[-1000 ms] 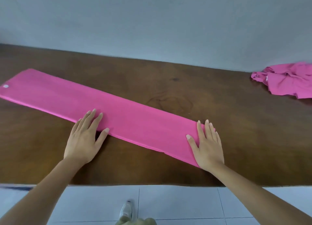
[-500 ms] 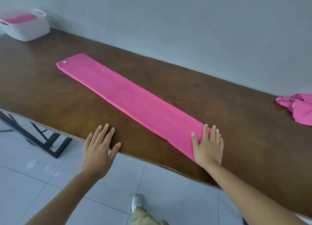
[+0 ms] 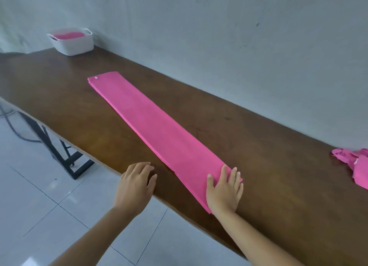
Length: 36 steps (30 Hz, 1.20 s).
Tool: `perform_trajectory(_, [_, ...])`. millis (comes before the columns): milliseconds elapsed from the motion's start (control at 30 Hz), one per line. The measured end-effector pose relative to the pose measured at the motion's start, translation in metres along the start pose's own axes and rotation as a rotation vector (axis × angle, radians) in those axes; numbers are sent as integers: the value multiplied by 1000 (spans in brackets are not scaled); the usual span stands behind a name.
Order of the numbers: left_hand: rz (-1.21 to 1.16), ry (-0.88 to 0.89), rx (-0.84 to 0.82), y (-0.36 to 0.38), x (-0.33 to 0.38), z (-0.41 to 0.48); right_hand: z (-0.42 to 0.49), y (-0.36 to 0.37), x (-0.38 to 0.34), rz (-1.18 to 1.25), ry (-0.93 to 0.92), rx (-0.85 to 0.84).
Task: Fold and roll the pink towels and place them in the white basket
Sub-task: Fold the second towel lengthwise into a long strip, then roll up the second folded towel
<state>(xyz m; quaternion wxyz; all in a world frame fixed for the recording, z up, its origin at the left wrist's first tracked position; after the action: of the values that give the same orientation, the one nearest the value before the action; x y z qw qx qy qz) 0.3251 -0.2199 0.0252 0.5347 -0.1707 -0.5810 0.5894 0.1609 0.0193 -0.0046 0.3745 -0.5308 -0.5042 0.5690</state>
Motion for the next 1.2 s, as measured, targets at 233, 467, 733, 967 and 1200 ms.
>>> perform_trajectory(233, [-27, -5, 91, 29, 92, -12, 10, -23, 29, 64, -380, -109])
perform_trajectory(467, [29, -42, 93, 63, 171, -30, 29, -47, 81, 291, -650, -116])
perform_trajectory(733, [47, -79, -20, 86, 204, -33, 40, -46, 104, 401, -717, -118])
perform_trajectory(967, [42, -153, 55, 83, 210, -32, 39, -40, 83, 406, -741, -240])
perform_trajectory(1200, [56, -157, 93, 86, 218, -33, 47, -47, 73, 577, -654, -383])
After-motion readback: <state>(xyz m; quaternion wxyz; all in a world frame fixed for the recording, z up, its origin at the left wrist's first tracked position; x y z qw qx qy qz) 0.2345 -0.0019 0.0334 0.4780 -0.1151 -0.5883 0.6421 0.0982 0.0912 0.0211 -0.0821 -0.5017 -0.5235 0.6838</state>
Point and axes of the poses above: each hand's wrist, its own z-axis towards the middle knuckle, its own y-axis out of the palm, x = y × z, the point moved 9 cm from there along z, towards the middle knuckle, and after that the axes turned 3 degrees about -z, right-handed, at the moved point
